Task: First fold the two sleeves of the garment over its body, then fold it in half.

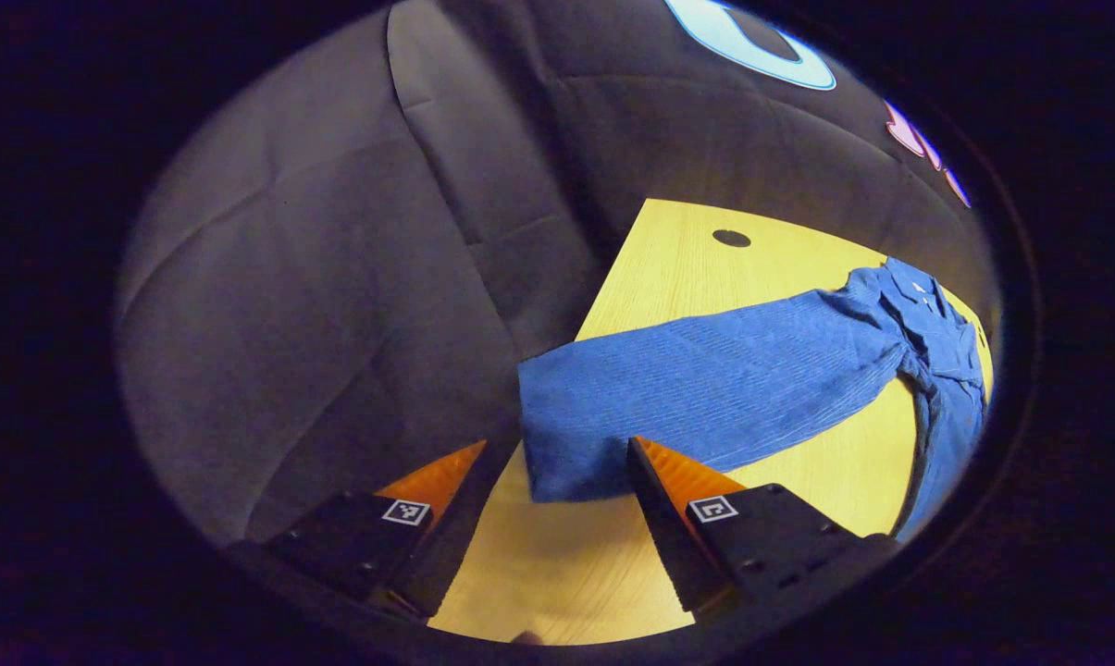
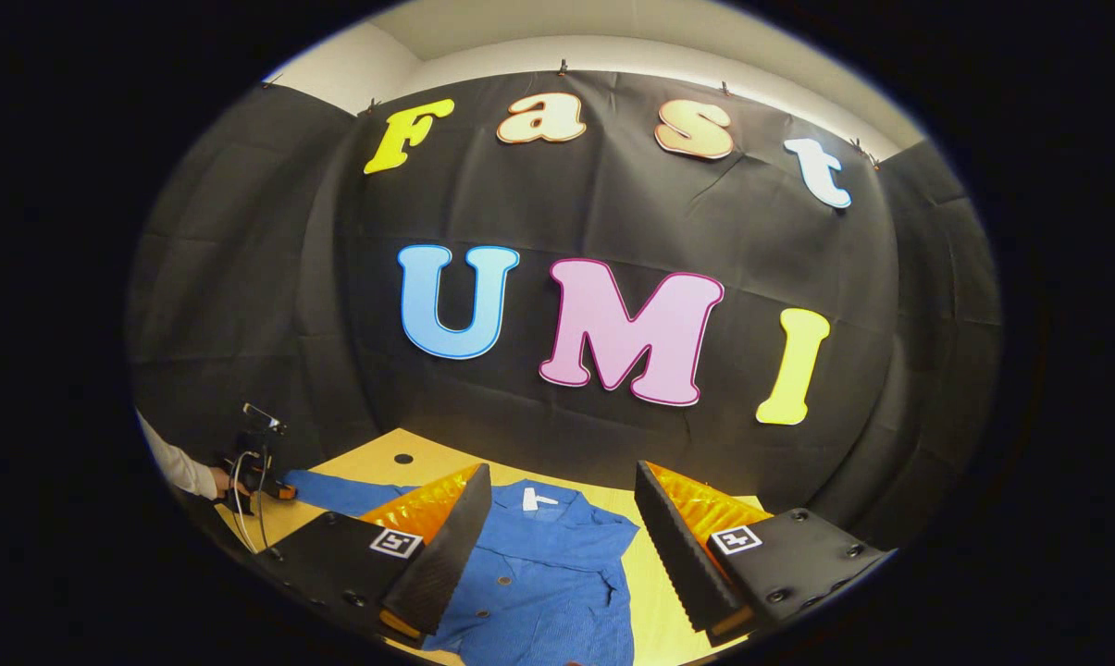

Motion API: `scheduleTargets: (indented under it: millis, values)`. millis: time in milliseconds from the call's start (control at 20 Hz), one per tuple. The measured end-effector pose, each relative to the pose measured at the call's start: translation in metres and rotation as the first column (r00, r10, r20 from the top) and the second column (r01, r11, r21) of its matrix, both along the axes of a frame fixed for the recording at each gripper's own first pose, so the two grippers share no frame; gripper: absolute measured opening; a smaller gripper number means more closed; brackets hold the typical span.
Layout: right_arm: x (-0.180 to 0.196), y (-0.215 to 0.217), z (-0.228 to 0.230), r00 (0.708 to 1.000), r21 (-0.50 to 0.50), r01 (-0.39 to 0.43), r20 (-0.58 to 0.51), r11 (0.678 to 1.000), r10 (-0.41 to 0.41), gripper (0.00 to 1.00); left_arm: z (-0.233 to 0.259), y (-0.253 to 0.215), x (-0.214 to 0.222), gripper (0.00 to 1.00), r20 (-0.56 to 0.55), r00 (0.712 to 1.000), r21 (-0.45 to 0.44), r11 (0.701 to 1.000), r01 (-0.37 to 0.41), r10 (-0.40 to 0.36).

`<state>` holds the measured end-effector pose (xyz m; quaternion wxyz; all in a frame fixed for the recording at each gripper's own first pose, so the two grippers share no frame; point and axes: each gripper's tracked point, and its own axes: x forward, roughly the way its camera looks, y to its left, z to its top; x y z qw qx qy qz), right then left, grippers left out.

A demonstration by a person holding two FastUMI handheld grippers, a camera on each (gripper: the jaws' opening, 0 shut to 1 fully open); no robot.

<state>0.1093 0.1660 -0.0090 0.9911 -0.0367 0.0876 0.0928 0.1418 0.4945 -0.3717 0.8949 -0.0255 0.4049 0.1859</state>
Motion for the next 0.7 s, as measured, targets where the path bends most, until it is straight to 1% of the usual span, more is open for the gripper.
scheduleTargets:
  millis: [50,100,200,250,300,400,450,500,550,600,650,700]
  values:
    - [0.0,0.001,0.001,1.0,0.009,-0.001,-0.005,1.0,0.001,0.97,-0.006,0.001,0.004,0.85,-0.002,1.0,-0.014,1.0,0.004,-0.004]
    - [0.0,0.002,0.001,1.0,0.02,-0.001,-0.01,1.0,0.002,0.97,-0.005,0.001,0.002,0.82,0.004,1.0,-0.027,1.0,0.008,-0.008]
    - [0.002,0.004,0.003,1.0,0.045,0.002,-0.019,0.999,-0.002,0.97,-0.007,-0.002,0.004,0.82,0.024,1.0,-0.085,0.996,0.015,-0.013]
    - [0.002,0.005,0.004,1.0,0.054,0.002,-0.022,0.999,-0.001,0.97,-0.002,-0.002,0.002,0.73,0.015,1.0,-0.085,0.996,0.019,-0.017]
    - [0.003,0.007,0.003,1.0,0.059,0.001,-0.027,0.998,0.0,0.97,-0.009,-0.006,0.005,0.66,0.014,0.999,-0.086,0.996,0.038,-0.037]
    - [0.002,0.012,0.002,0.999,0.064,-0.01,-0.043,0.998,0.013,0.97,-0.009,-0.017,0.014,0.4,0.001,0.997,-0.098,0.992,0.083,-0.083]
    - [0.002,0.015,0.002,0.999,0.062,-0.017,-0.049,0.998,0.02,0.97,-0.009,-0.017,0.014,0.27,-0.037,0.996,-0.105,0.992,0.077,-0.081]
    - [0.001,0.016,0.002,0.998,0.058,-0.021,-0.053,0.998,0.024,0.97,-0.005,-0.018,0.017,0.13,-0.036,0.996,-0.115,0.99,0.076,-0.081]
    - [-0.001,0.017,0.0,0.998,0.054,-0.024,-0.059,0.998,0.028,0.97,-0.004,-0.016,0.022,0.03,-0.05,0.996,-0.141,0.988,0.062,-0.07]
    - [-0.002,0.017,-0.001,0.997,0.051,-0.023,-0.066,0.998,0.026,0.97,-0.004,-0.013,0.025,0.03,-0.04,0.998,-0.165,0.985,0.044,-0.051]
    - [-0.003,0.016,-0.003,0.997,0.051,-0.021,-0.073,0.998,0.024,0.97,0.001,-0.014,0.022,0.0,-0.047,0.998,-0.185,0.982,0.036,-0.046]
    - [-0.004,0.015,-0.003,0.997,0.056,-0.017,-0.076,0.998,0.021,0.98,0.001,-0.018,0.021,0.0,-0.042,0.997,-0.191,0.98,0.052,-0.061]
